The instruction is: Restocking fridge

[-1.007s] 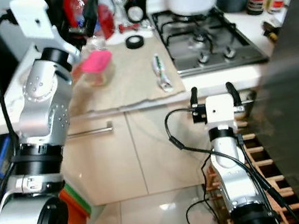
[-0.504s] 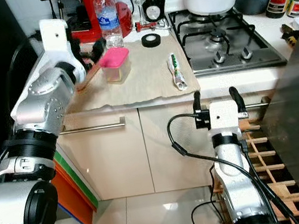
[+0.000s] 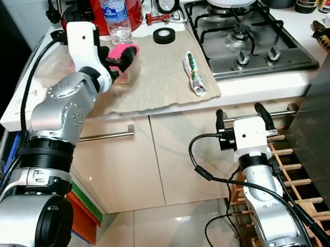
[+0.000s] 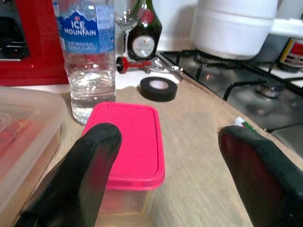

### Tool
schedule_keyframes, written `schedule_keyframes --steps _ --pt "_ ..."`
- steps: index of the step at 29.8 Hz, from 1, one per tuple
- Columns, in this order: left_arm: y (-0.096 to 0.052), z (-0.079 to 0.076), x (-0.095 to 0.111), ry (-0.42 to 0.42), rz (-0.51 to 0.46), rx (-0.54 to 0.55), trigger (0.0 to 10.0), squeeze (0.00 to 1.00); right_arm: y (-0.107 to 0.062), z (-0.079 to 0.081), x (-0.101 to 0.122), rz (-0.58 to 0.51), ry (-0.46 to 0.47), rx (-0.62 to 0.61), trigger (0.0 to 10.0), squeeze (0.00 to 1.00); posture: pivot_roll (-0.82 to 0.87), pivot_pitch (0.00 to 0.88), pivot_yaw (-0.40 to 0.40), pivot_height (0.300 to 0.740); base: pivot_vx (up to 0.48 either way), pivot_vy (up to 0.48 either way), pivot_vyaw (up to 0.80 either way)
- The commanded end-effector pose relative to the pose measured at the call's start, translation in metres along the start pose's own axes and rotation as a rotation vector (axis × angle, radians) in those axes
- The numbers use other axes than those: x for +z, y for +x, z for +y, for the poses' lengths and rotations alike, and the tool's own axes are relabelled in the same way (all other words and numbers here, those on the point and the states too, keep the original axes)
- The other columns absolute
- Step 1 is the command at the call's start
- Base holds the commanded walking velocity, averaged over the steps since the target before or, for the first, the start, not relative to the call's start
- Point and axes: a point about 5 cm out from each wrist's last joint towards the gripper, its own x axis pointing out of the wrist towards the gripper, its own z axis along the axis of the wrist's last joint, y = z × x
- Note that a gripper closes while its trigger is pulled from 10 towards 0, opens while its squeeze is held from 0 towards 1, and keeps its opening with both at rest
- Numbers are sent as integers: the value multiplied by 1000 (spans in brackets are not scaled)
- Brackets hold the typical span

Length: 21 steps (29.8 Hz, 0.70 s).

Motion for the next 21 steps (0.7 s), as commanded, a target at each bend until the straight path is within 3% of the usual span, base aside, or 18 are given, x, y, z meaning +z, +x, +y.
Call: schedule_keyframes --steps 1,4,12,21 --pt "-1 0 -3 45 14 16 10000 0 2 -1 7 -23 0 8 10000 0 -9 64 -4 740 0 0 0" --pt "-3 -1 -7 95 26 60 10000 0 3 1 8 -20 0 18 10000 0 -7 65 -6 740 0 0 0" --pt "-4 -4 -11 108 38 82 10000 0 3 2 7 -13 4 23 10000 0 -6 65 -6 740 0 0 0" --pt "-6 -4 3 140 -46 127 10000 0 3 2 6 -5 1 25 10000 0 -5 68 -12 740 0 0 0"
